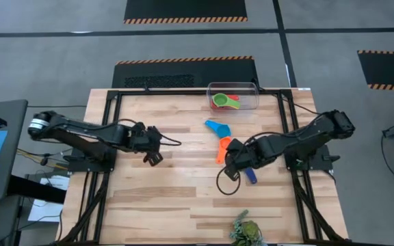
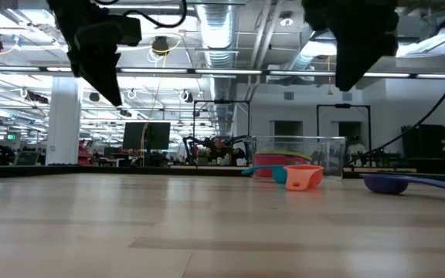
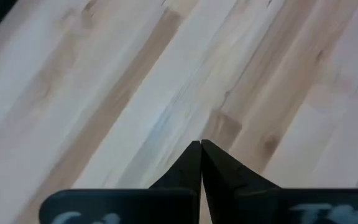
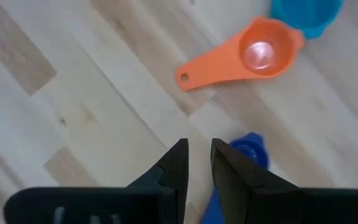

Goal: Nest measuring cups in basket
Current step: Adjust the colored measuring cups to the top center of the table

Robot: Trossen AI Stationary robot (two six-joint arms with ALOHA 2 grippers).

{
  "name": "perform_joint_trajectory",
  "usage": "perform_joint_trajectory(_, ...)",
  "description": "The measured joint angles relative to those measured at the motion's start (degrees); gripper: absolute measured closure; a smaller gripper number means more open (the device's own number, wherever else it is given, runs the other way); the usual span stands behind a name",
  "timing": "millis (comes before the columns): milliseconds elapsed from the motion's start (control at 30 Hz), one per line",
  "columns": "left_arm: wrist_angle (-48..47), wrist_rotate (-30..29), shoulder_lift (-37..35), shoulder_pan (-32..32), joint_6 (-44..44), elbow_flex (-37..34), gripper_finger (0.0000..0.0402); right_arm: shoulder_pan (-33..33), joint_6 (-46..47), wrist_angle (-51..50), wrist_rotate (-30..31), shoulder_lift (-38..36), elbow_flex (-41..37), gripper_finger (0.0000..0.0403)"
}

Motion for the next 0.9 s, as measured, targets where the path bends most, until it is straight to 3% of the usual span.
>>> perform_joint_trajectory(300, 6.58, 0.53, -2.21, 0.00, -0.76, -3.67, 0.0401, -1.44, -1.33, 7.70, -8.06, -0.05, -8.16, 0.0310)
perform_joint_trajectory(500, 6.86, 0.44, -2.09, 0.00, -0.24, -3.75, 0.0402, -0.52, 4.47, 15.46, -14.56, 0.01, -15.76, 0.0310)
perform_joint_trajectory(667, 6.94, -0.12, -2.09, 0.00, -0.12, -3.75, 0.0401, 3.13, 5.93, 22.96, -14.30, -0.06, -18.98, 0.0311)
perform_joint_trajectory(900, 7.08, -0.23, -2.09, 0.00, -0.09, -3.75, 0.0401, 6.46, 12.84, 23.84, -13.54, -0.04, -23.44, 0.0334)
